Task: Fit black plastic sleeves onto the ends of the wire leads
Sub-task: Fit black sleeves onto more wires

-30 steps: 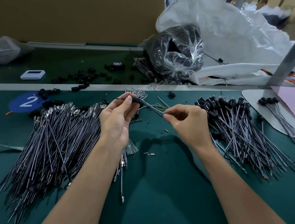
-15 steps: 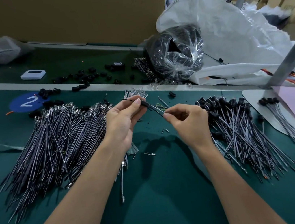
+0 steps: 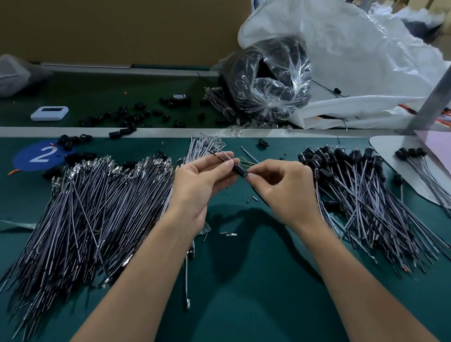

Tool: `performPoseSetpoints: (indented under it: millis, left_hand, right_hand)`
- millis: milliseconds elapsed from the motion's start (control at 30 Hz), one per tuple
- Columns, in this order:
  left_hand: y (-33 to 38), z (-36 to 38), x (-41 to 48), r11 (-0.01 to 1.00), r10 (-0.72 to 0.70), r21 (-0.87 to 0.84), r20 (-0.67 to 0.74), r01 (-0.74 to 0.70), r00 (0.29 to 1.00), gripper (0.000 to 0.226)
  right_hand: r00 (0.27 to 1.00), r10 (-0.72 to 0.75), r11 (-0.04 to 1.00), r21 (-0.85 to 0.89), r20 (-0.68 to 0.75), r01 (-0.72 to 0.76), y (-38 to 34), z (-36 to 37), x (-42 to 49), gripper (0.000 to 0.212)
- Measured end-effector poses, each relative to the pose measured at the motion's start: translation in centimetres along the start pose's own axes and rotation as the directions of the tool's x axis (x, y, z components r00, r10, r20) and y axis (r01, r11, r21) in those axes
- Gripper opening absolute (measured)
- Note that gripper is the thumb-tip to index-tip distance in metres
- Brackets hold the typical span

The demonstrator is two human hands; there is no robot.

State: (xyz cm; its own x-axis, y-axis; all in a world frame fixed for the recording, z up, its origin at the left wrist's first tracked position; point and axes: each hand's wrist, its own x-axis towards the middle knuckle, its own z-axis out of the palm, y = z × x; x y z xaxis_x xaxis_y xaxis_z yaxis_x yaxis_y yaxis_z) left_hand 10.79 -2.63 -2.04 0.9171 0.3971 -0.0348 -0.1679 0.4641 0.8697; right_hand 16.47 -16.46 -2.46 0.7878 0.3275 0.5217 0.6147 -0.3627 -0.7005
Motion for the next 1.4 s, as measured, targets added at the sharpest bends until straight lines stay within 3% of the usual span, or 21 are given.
performPoseSetpoints:
  millis: [133, 333, 500, 667, 733, 800, 967, 1033, 1133, 1200, 1267, 1333, 1400]
  left_hand:
    - [0.1, -0.1, -0.1, 0.998, 0.001, 0.058, 0.001, -0.001, 1.000, 0.015]
    - [0.4, 0.3, -0.4, 0.994, -0.004, 0.106, 0.006, 0.003, 1.000, 0.011]
    - [0.5, 0.6, -0.5, 0.983, 0.065, 0.176, -0.011, -0.062, 0.998, 0.006]
    - [2.3, -1.0, -0.1, 0.975, 0.191, -0.046, -0.316, -0.216, 0.929, 0.009]
    - [2.4, -1.2, -0.1, 0.966, 0.203, -0.075, -0.364, -0.246, 0.909, 0.009]
    - [2.3, -1.0, 0.0, 0.966, 0.184, -0.109, -0.356, -0.236, 0.916, 0.009]
    - [2.2, -0.9, 0.2, 0.971, 0.093, -0.183, -0.310, -0.155, 0.946, 0.009]
    - [2.1, -0.9, 0.2, 0.978, 0.051, -0.180, -0.266, -0.101, 0.963, 0.010]
    - [2.5, -1.3, -0.2, 0.979, -0.077, -0.193, -0.016, 0.072, 0.997, 0.017]
    - [2.8, -1.9, -0.5, 0.958, -0.158, -0.201, 0.224, 0.204, 0.962, 0.041]
    - [2.9, -2.1, -0.6, 0.964, -0.184, -0.128, 0.320, 0.234, 0.929, 0.054]
    - [2.6, -1.9, -0.3, 0.983, -0.176, -0.004, 0.233, 0.182, 0.957, 0.059]
    - [2.3, -1.3, -0.1, 0.987, -0.091, 0.143, 0.153, 0.069, 0.984, 0.057]
  right_hand:
    - [0.999, 0.047, 0.998, 0.035, 0.021, -0.048, -0.1, -0.1, 0.0, 0.009]
    - [0.989, 0.098, 0.988, 0.112, 0.110, -0.110, -0.6, -0.3, -0.1, 0.032]
    - [1.000, 0.012, 0.999, 0.044, 0.023, -0.013, -0.7, -0.1, -0.2, 0.014]
    - [0.997, 0.073, 0.997, 0.032, 0.031, -0.074, 0.0, -0.6, 0.2, 0.014]
    - [0.995, 0.079, 0.996, 0.033, 0.054, -0.081, 0.0, -0.5, 0.2, 0.014]
    - [0.990, 0.132, 0.979, 0.148, 0.053, -0.138, 0.0, -0.4, 0.3, 0.013]
    - [0.964, 0.262, 0.825, 0.506, 0.053, -0.252, -0.2, -1.1, 0.7, 0.013]
    - [0.954, 0.290, 0.707, 0.656, 0.071, -0.264, -0.5, -1.0, 0.6, 0.011]
    - [0.947, 0.309, 0.456, 0.859, 0.092, -0.232, -0.6, -1.3, 0.9, 0.008]
    - [0.948, 0.293, 0.292, 0.932, 0.126, -0.214, -0.5, -1.8, 1.1, 0.010]
    - [0.941, 0.281, 0.171, 0.955, 0.189, -0.242, -0.5, -2.1, 1.1, 0.018]
    - [0.931, 0.277, 0.131, 0.950, 0.239, -0.283, -0.3, -2.1, 1.0, 0.022]
    - [0.930, 0.247, 0.223, 0.918, 0.271, -0.327, -0.2, -2.0, 1.0, 0.027]
